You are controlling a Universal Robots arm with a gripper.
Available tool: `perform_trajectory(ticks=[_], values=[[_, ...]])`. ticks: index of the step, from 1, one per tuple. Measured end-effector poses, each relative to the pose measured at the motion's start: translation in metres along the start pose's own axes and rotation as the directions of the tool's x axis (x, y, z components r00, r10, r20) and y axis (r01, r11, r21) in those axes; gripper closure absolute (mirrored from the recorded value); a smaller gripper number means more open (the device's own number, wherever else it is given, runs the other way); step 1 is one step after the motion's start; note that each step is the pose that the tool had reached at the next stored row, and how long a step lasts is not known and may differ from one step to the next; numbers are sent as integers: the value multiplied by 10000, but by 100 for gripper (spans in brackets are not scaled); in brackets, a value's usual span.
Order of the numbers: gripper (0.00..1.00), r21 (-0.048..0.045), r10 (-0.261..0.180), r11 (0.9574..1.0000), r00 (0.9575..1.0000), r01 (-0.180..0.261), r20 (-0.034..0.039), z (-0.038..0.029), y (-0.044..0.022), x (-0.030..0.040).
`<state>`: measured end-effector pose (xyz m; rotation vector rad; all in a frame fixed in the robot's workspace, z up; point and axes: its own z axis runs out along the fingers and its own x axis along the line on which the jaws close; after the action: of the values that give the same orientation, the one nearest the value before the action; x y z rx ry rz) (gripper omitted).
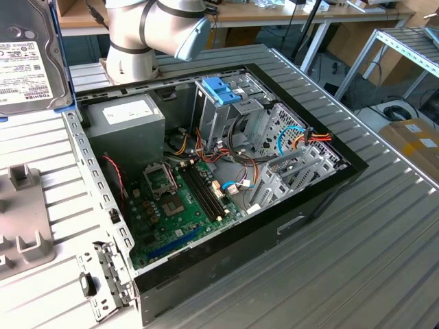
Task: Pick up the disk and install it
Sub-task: 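Pick up the disk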
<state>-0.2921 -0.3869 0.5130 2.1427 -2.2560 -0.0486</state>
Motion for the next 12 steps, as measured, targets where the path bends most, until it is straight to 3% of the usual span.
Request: perform_trajectory(ticks=[12], values=[[63,2,1,10000,10000,-1,-29,5,-46,-2]])
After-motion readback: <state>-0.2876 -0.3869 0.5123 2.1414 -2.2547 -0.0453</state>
